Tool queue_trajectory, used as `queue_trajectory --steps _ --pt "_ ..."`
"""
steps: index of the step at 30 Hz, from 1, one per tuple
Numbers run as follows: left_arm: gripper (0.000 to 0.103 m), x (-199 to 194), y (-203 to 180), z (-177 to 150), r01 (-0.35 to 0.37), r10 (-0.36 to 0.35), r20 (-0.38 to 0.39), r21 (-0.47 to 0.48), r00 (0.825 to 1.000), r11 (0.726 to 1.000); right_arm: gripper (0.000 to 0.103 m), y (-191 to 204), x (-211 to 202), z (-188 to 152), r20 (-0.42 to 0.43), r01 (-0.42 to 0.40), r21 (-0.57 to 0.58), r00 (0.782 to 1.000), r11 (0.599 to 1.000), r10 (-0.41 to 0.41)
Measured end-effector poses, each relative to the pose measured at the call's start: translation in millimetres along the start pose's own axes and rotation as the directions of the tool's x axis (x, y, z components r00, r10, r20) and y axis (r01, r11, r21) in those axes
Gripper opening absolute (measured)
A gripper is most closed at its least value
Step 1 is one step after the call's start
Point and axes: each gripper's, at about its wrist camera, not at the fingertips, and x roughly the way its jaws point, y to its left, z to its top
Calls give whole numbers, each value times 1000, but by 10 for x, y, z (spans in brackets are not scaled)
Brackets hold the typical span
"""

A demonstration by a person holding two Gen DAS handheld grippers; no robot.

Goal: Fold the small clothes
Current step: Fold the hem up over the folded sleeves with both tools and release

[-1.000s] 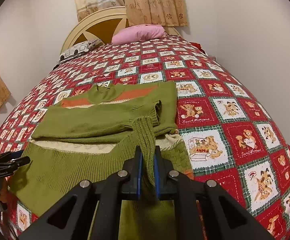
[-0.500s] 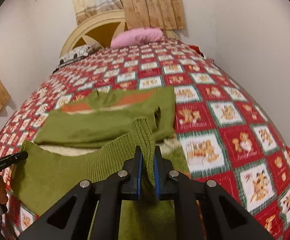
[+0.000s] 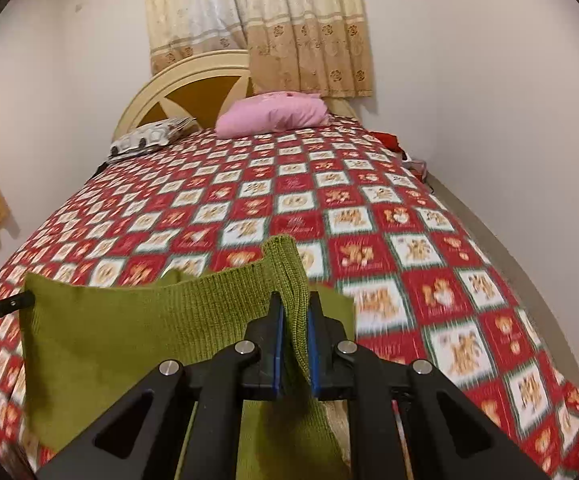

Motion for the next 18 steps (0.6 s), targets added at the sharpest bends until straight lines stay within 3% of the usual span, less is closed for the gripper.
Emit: queue_trajectory --steps 6,10,13,16,18 --pt "6 677 102 196 -82 81 -24 -34 996 996 10 16 803 60 -34 35 -5 999 999 -35" --pt "6 1052 283 81 -136 127 -88 -102 988 985 10 26 1278 -117 -90 53 -51 994 997 -58" --pt "6 1181 335 -54 -154 141 -121 -108 983 982 10 14 1508 -238 -170 48 -57 984 997 -57" --pt "8 1151 304 -33 -165 154 -106 -101 982 981 11 -18 1557 -218 -186 57 -49 980 997 -65" --pt "11 1161 284 -24 -204 194 -116 -88 974 975 22 -49 1589 -221 -216 65 -32 974 997 -70"
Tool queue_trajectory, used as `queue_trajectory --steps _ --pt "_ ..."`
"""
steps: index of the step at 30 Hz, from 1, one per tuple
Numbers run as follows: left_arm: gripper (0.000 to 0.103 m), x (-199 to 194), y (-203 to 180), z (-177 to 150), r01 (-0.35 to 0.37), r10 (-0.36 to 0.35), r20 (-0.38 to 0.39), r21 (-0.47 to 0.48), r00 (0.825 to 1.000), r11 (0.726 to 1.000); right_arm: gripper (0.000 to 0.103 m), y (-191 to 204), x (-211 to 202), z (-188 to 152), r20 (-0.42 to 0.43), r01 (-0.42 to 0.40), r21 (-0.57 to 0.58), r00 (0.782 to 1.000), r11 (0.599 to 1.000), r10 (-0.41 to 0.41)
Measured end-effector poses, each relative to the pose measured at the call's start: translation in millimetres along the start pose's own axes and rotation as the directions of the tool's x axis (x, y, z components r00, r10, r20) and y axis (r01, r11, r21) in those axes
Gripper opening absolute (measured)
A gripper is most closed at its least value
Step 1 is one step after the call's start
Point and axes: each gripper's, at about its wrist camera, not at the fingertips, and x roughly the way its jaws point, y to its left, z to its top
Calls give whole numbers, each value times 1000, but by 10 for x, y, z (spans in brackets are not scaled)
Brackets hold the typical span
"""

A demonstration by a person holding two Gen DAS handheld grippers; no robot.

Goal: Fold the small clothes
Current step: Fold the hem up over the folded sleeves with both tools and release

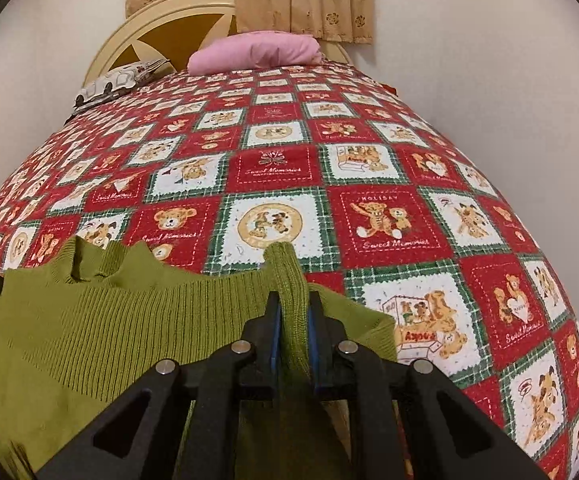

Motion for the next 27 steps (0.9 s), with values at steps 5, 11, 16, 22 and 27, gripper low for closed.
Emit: queue_trajectory --steps 5,11,16,22,27 --pt "11 -257 -6 -26 -19 18 20 43 1000 999 23 -255 -713 -114 177 87 134 978 987 -110" --pt "17 -816 -213 -396 49 -60 61 164 996 985 23 100 -1164 -600 124 -15 -47 992 999 20" --pt "19 -900 -516 -817 67 -74 22 242 997 968 23 448 -1095 -955 43 -32 -164 998 986 40" --pt "37 -770 -494 -1019 -16 7 39 242 999 970 19 54 -974 -1156 -13 17 -39 1000 999 -17" --pt "42 -684 -481 -1044 -68 50 75 258 996 964 17 -45 -956 -1202 19 -16 8 1000 1000 16"
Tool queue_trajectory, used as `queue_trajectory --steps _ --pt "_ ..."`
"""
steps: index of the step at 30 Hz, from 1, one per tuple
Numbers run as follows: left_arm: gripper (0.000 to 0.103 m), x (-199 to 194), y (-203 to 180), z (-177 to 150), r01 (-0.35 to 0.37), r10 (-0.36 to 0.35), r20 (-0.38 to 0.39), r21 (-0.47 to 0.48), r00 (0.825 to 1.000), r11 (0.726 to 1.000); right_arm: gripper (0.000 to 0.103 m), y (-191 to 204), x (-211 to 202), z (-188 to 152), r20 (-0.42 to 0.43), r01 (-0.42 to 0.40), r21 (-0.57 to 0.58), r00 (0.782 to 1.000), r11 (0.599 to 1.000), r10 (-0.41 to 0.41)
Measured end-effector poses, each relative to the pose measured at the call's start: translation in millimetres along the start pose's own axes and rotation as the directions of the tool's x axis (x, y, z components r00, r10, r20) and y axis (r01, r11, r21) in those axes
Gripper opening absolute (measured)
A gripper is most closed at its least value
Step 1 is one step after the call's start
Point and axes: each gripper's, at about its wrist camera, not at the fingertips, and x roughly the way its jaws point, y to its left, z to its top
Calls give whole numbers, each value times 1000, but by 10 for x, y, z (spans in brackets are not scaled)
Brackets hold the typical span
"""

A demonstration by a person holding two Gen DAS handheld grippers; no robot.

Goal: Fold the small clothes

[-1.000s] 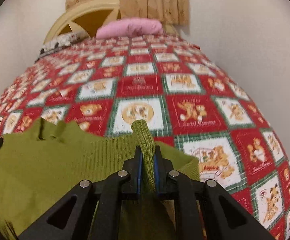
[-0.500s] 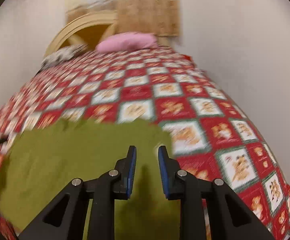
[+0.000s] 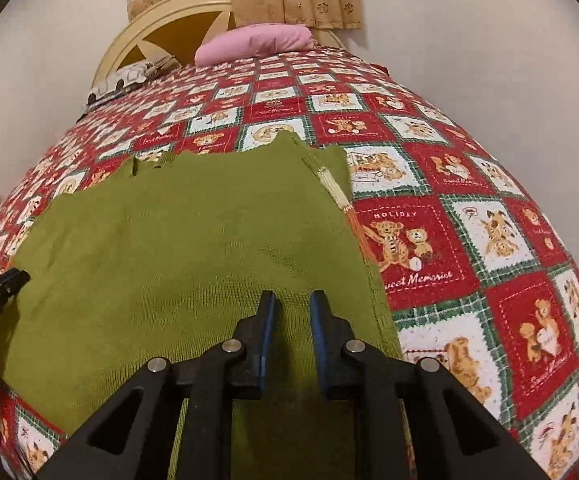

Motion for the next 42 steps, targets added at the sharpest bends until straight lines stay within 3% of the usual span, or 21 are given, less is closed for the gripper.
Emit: queue_trajectory --steps 4,6,8,11,12,15,18,21,24,26,28,31,34,38,39,40,41,42 --pt "48 -82 -89 -10 -65 65 0 40 998 997 19 144 -8 -9 28 62 -65 998 996 -60" --pt "61 -205 -74 -18 -72 72 6 26 997 997 19 113 -7 -1 29 49 -54 998 997 -48" --pt "86 -336 -26 -40 -57 57 17 -2 998 998 19 53 -10 -4 30 18 -29 999 999 -17" --pt "102 -580 29 -89 -95 97 92 -27 991 995 19 28 -24 -17 31 0 -12 1000 1000 0" --pt "103 -647 46 -110 -117 120 115 -32 986 993 19 44 -24 -17 32 7 -18 999 1000 -7" --pt "103 -690 112 -178 -150 154 105 -47 982 988 19 75 -22 -25 33 24 -32 999 999 -23" --pt "103 -676 258 -286 -126 134 71 -110 988 986 19 77 -22 -22 34 17 -26 999 1000 -16" --pt "103 -702 483 -457 -18 41 85 -252 996 968 19 79 -20 -23 35 16 -25 999 1000 -15" --pt "102 -571 625 -561 93 -74 62 -384 995 918 20 68 -20 -24 34 15 -24 999 1000 -14" --pt "97 -486 610 -576 158 -149 55 -424 987 892 20 67 -22 -26 34 11 -19 999 1000 -10" --pt "97 -408 520 -591 222 -222 53 -444 974 868 20 55 -19 -24 34 5 -15 999 1000 -4" --pt "97 -400 309 -589 225 -220 60 -401 974 888 20 51 -14 -21 35 4 -13 999 1000 -3" --pt "97 -374 233 -580 304 -301 75 -429 951 851 20 45 -13 -21 35 4 -13 999 1000 -3" --pt "95 -280 286 -489 308 -307 81 -467 948 829 20 54 -15 -22 35 7 -14 999 1000 -7" --pt "92 -268 325 -473 311 -308 90 -489 947 815 20 52 -14 -21 34 8 -15 999 1000 -8" --pt "77 -262 358 -448 309 -303 96 -505 948 806 20 60 -13 -10 29 16 -20 999 1000 -16" --pt "54 -251 379 -444 309 -305 93 -508 948 804 20 79 -20 7 22 29 -29 999 999 -28" --pt "42 -243 391 -441 306 -307 83 -504 948 807 19 130 -62 41 21 52 -49 998 997 -51"
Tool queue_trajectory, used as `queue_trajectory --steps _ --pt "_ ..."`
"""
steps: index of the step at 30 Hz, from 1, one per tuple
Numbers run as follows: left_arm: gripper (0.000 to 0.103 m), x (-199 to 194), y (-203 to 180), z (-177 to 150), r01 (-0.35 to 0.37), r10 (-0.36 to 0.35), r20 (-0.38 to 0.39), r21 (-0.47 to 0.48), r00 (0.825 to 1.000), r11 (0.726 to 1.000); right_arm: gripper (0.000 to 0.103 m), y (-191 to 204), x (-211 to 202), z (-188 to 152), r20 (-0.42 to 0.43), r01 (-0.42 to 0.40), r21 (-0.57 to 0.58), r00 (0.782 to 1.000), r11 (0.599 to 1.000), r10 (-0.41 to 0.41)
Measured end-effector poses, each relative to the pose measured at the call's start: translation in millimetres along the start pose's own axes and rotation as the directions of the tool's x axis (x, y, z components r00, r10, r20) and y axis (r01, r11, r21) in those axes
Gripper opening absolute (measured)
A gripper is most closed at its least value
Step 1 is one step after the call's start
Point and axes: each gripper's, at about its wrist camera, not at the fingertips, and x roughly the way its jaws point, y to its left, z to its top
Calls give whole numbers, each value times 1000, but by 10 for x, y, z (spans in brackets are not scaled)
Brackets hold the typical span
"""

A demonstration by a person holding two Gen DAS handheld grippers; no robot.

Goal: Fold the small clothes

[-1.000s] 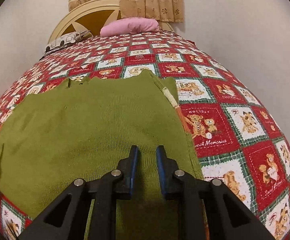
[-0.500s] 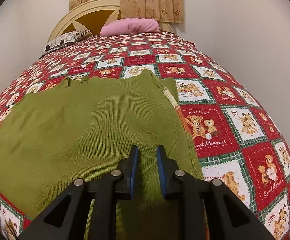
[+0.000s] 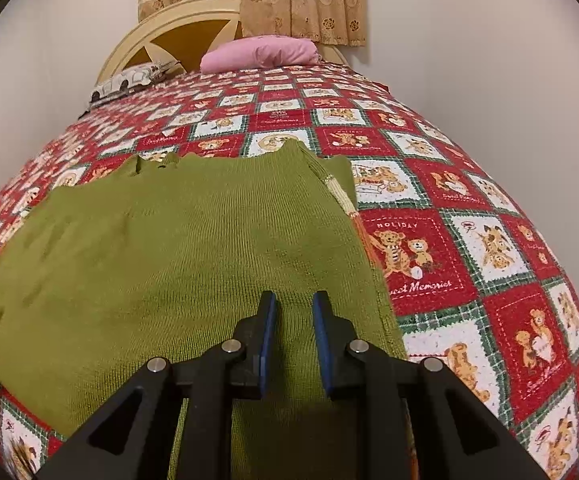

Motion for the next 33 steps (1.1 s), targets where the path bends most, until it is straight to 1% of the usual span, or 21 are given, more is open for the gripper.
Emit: queue_trajectory --steps 1,2,3,4,5,7,9,11,13,14,16,18,19,20,22,25,26,28,30,31,33 --pt "29 4 -2 -1 -16 16 -3 15 1000 1000 19 67 -113 49 30 1 -11 1000 1000 -1" --pt "29 1 -1 -12 -26 26 1 29 1000 999 19 122 -233 80 64 -39 1 997 999 39" --pt "29 -5 13 -33 -29 29 4 36 1000 999 20 200 -346 120 91 -103 19 991 994 101" --pt "29 -1 34 -50 -33 33 4 32 999 999 20 269 -396 144 96 -142 25 986 990 139" --pt "31 7 52 -59 -34 34 4 21 999 999 20 428 -440 185 89 -199 15 976 980 197" --pt "34 8 79 -59 -32 32 5 -4 999 999 19 702 -419 221 53 -244 -24 968 969 245" --pt "39 11 75 -39 -32 32 1 -6 999 999 20 970 -334 205 13 -282 -60 959 957 284" --pt "46 10 77 -15 -32 32 -4 -5 999 999 20 1159 -210 139 -19 -291 -81 957 953 291" --pt "48 5 107 6 -28 28 -5 -25 1000 999 20 1237 -40 33 -73 -289 -69 956 955 284" --pt "49 8 120 17 -27 26 -5 -36 1000 999 20 1263 -24 -40 -65 -283 -72 958 956 279" --pt "50 14 139 24 -31 31 -1 -49 1000 998 20 1245 -35 -53 -50 -291 -69 956 954 288" --pt "44 15 107 22 -50 50 16 -28 999 998 20 1212 -24 -54 -50 -302 -59 953 952 299" --pt "32 13 70 18 -69 69 27 -4 997 998 20 1201 -19 -62 -46 -306 -56 952 950 304" --pt "25 12 31 8 -77 76 36 21 996 997 20 1203 -13 -70 -45 -309 -54 951 950 306" --pt "21 -7 -51 4 -87 84 58 58 995 995 20 1180 -7 -68 -45 -316 -45 948 948 314" --pt "20 -60 -215 37 -89 79 99 106 992 990 21 1206 -29 -55 -52 -324 -37 945 945 322" --pt "20 -74 -283 47 -93 78 115 129 990 987 25 1213 -44 -22 -61 -338 -34 940 940 336" --pt "20 -99 -376 56 -98 75 142 163 987 982 27 1201 -92 63 -68 -355 -29 933 934 353" --pt "20 -92 -351 50 -89 68 139 149 988 985 27 1207 -164 212 -69 -401 -22 915 916 399" --pt "20 -89 -310 37 -85 67 135 136 989 987 29 1237 -192 327 -76 -431 -18 900 902 429" --pt "20 -93 -210 -1 -77 62 137 114 989 991 44 1322 -204 474 -83 -468 -10 881 884 465"
